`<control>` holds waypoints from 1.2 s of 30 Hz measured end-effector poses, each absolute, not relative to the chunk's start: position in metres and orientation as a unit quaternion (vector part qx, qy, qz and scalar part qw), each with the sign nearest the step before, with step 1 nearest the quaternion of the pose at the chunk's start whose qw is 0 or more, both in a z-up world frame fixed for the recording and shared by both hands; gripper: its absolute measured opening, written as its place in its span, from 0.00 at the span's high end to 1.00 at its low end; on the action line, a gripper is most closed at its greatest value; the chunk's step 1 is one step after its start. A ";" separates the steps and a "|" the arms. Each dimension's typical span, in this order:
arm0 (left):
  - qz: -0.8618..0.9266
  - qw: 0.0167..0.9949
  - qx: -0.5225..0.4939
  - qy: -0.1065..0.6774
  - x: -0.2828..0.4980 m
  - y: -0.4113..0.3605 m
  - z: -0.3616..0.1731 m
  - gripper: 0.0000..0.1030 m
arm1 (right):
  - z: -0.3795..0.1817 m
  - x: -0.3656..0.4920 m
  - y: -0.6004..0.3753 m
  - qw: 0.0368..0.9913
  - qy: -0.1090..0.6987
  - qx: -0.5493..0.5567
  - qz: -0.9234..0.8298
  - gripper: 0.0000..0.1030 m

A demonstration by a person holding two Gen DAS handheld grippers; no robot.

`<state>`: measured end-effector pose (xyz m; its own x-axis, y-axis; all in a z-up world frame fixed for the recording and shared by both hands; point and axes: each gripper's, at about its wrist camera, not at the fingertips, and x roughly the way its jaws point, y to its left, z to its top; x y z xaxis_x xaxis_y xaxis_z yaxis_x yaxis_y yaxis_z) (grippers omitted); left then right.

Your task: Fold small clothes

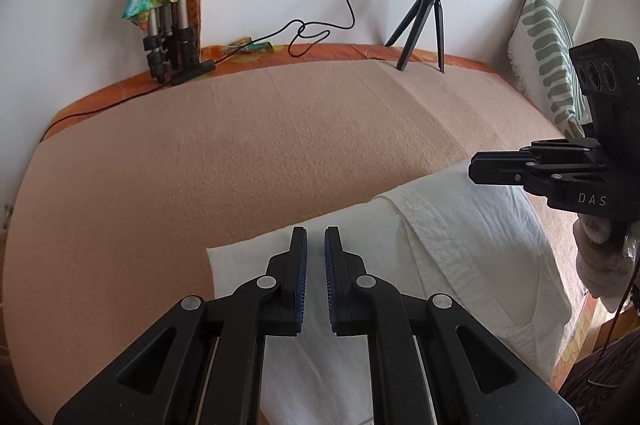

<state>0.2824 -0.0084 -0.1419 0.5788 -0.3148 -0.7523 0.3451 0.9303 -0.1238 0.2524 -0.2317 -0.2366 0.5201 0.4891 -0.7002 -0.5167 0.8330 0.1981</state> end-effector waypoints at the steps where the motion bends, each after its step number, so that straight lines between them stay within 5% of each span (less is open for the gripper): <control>1: -0.180 0.888 0.022 0.422 0.285 -0.007 -0.145 0.93 | -0.241 0.255 -0.228 0.870 0.400 -0.026 0.288 0.87; 13: -0.117 0.893 0.069 0.430 0.295 0.011 -0.172 0.89 | -0.277 0.284 -0.266 0.878 0.436 -0.026 0.197 0.87; 18: -0.096 0.899 0.010 0.427 0.268 0.054 -0.168 0.86 | -0.258 0.266 -0.310 0.889 0.423 0.027 0.175 0.84; 21: -0.101 0.896 -0.034 0.431 0.246 0.074 -0.162 0.74 | -0.245 0.254 -0.327 0.893 0.414 0.043 0.174 0.73; 23: -0.105 0.887 -0.079 0.442 0.234 0.087 -0.160 0.67 | -0.240 0.247 -0.334 0.893 0.410 0.056 0.177 0.56; 26: -0.118 0.872 -0.132 0.456 0.215 0.099 -0.159 0.63 | -0.241 0.238 -0.341 0.886 0.417 0.073 0.190 0.41; 36: -0.147 0.828 -0.257 0.476 0.190 0.096 -0.168 0.57 | -0.261 0.218 -0.332 0.855 0.451 0.117 0.225 0.21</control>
